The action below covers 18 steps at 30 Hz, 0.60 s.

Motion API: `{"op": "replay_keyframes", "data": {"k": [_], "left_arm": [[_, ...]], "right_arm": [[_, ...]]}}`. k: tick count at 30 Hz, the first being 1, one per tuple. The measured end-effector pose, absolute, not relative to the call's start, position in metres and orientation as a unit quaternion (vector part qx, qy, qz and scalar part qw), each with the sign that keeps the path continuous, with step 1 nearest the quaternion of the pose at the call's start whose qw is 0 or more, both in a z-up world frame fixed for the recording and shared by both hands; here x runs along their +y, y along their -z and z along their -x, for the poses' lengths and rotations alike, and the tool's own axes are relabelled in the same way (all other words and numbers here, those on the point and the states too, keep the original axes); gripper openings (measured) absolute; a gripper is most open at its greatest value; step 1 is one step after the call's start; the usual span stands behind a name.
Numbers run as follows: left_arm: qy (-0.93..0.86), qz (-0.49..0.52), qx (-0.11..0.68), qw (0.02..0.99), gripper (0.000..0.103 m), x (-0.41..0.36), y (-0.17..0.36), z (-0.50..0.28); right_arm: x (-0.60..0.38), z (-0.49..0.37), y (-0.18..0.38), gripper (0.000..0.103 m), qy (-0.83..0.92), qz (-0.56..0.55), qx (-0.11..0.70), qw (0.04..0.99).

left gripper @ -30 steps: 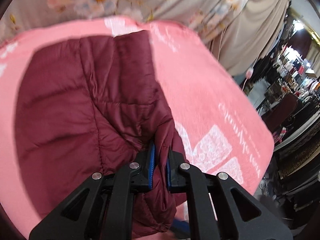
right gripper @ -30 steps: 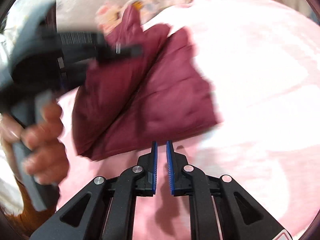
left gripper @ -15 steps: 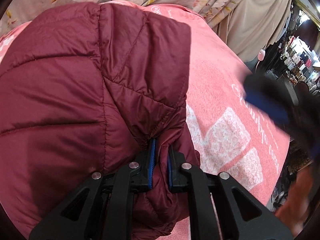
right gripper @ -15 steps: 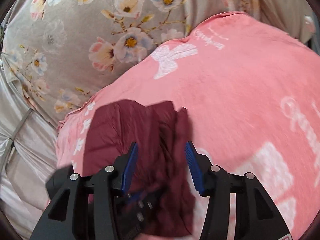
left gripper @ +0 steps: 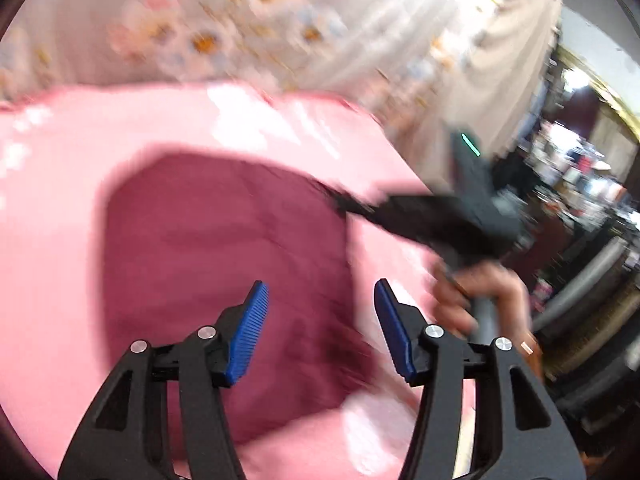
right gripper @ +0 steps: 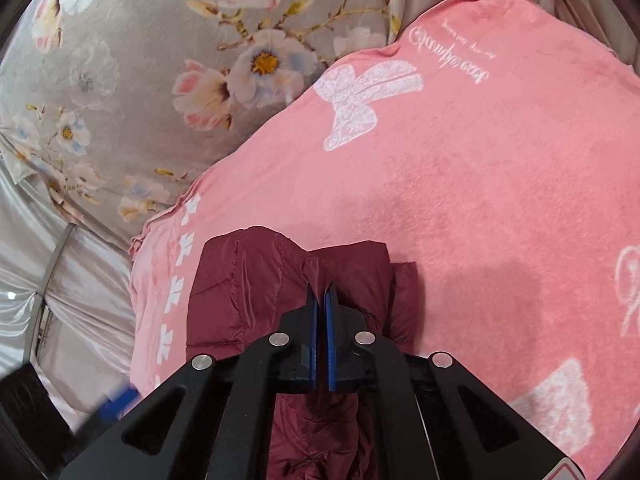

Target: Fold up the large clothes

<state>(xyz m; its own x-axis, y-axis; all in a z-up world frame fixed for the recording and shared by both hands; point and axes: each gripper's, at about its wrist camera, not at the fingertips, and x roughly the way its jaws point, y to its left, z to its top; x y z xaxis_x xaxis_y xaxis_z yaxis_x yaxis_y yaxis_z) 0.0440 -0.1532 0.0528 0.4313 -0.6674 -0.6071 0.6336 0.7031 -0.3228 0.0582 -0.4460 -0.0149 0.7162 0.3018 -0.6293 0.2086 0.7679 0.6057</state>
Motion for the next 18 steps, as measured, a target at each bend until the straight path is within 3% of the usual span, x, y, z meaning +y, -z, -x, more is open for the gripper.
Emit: {"op": "replay_keyframes", "data": {"k": [4,10,18], "left_arm": [[0.290,0.024,0.344,0.893,0.053,-0.147,-0.062,-0.095],[0.221,0.015,0.421,0.880,0.053,-0.165,-0.003,-0.155],[0.195,-0.020,0.412,0.890,0.053,-0.183,0.036,-0.152]], "right_arm": [[-0.441,-0.061,0.039,0.003,0.018,-0.325,0.396,0.859],[-0.425,-0.065,0.065,0.003,0.056,-0.283,0.403,0.868],[-0.413,-0.068,0.088,0.002,0.066,-0.255,0.405,0.876]]}}
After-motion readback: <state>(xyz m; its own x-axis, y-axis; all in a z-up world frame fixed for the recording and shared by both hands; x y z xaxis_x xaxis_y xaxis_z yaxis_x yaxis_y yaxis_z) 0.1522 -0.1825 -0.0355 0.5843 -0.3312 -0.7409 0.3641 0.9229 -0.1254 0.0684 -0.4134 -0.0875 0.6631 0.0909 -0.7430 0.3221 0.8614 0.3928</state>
